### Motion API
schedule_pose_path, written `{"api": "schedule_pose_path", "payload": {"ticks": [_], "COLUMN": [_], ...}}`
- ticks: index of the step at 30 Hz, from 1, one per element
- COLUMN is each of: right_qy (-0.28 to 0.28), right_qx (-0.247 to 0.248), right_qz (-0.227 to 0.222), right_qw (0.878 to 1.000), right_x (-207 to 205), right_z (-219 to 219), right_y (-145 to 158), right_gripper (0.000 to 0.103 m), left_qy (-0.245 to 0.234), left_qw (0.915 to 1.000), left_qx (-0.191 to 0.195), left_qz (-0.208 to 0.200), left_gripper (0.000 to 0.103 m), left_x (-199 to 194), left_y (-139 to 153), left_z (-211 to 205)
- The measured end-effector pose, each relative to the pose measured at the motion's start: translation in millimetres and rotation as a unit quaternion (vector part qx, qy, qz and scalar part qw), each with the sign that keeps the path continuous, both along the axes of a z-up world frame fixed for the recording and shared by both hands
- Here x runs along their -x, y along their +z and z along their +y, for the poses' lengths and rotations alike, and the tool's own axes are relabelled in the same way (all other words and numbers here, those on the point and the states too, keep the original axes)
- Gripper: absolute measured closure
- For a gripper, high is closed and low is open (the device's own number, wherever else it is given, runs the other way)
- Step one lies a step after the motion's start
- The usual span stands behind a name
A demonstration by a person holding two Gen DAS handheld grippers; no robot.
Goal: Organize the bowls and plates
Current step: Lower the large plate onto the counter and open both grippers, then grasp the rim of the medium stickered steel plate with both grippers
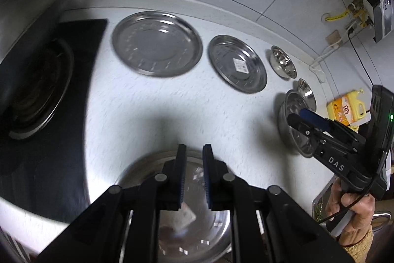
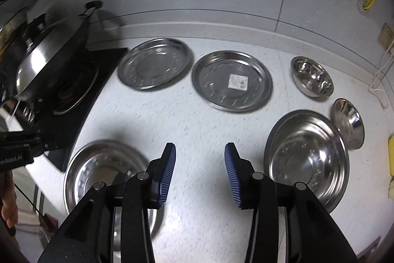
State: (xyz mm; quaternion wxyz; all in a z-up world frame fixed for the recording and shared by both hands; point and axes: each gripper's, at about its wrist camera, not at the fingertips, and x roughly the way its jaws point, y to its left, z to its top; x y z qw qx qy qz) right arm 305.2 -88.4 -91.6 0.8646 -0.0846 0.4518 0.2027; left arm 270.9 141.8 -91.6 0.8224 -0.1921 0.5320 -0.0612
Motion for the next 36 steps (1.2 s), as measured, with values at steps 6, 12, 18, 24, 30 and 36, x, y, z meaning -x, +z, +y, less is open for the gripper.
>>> {"api": "schedule_pose_path", "payload": {"ticks": [6, 12, 18, 24, 30, 36], "right_qy": [-0.033, -0.054, -0.061, -0.048, -0.029, -0.023], "right_qx": [0.017, 0.036, 0.053, 0.065, 0.068, 0.073], "right_qz": [0.001, 0.015, 0.023, 0.044, 0.065, 0.082], "right_qw": [0.999, 0.998, 0.996, 0.996, 0.995, 0.994], "right_x": [-37.3, -66.0, -99.5, -145.8, -183.8, -205.6], "right_z": [15.7, 14.0, 2.7, -11.7, -15.2, -20.1], "right_y": [-4.1, -16.2, -28.3, -45.4, -64.4, -79.9], "right_gripper": [0.066, 0.066, 0.066, 0.064, 0.063, 0.063], "left_qy": [-0.038, -0.054, -0.045, -0.015, 0.011, 0.035], "left_qw": [0.9991, 0.9979, 0.9976, 0.9977, 0.9963, 0.9951], "left_qx": [0.017, 0.032, 0.043, 0.039, 0.046, 0.058], "left_qz": [0.003, 0.018, 0.03, 0.053, 0.071, 0.072], "left_gripper": [0.091, 0.09, 0.072, 0.072, 0.072, 0.072], "left_x": [-48.1, -84.9, -117.2, -151.8, -171.8, -184.8], "left_y": [-14.7, -32.4, -46.4, -69.7, -91.1, -101.7], "left_z": [-9.3, -26.8, -43.5, -56.3, -61.9, -62.8]}}
